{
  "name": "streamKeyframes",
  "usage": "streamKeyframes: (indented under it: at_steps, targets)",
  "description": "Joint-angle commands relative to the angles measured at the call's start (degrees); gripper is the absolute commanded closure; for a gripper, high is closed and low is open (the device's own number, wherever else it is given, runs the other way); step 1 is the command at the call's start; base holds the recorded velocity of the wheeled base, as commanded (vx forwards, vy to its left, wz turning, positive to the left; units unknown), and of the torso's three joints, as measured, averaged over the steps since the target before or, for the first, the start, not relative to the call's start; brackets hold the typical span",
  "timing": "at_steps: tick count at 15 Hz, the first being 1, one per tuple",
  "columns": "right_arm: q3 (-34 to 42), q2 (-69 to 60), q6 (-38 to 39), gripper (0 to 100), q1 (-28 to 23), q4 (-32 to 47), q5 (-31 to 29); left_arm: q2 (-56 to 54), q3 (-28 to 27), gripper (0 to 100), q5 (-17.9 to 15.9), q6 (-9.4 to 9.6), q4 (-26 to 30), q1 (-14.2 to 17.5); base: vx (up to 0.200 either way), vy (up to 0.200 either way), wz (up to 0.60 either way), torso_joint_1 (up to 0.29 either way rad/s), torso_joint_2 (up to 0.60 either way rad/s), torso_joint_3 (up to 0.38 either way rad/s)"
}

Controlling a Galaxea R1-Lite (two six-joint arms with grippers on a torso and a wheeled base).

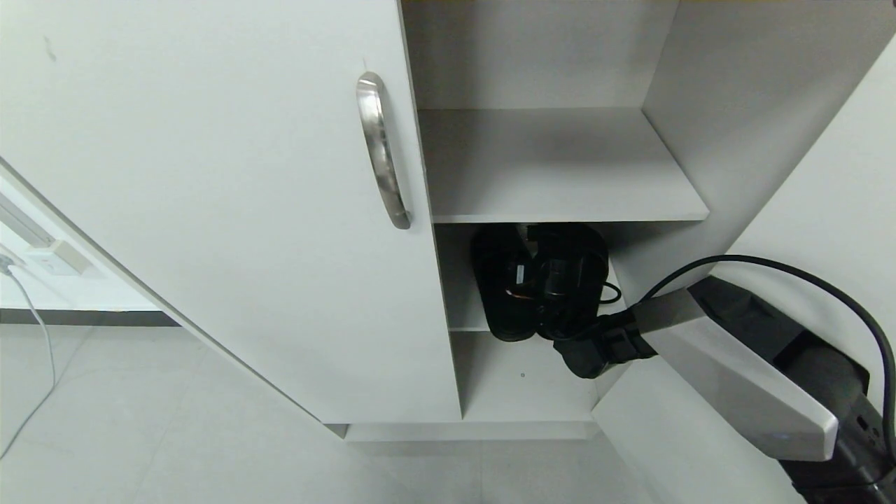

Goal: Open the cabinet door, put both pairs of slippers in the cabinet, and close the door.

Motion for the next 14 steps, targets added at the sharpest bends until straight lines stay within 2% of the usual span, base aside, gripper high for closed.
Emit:
streamKeyframes:
  at_steps: [1,6,14]
  targets:
    - [3.9,-2.7,0.1,0,0.6,-0.4,0.0,0.0,0.0,100,0.0,0.06,0.0,0.0,0.000,0.000,0.00,0.000,0.00,0.000]
    - [16.2,-10.3,-0.1,0,3.5,-5.8,0.0,0.0,0.0,100,0.0,0.06,0.0,0.0,0.000,0.000,0.00,0.000,0.00,0.000]
    - [16.3,-9.9,-0.4,0,3.4,-7.0,-0.1,0.0,0.0,100,0.0,-0.03,0.0,0.0,0.000,0.000,0.00,0.000,0.00,0.000]
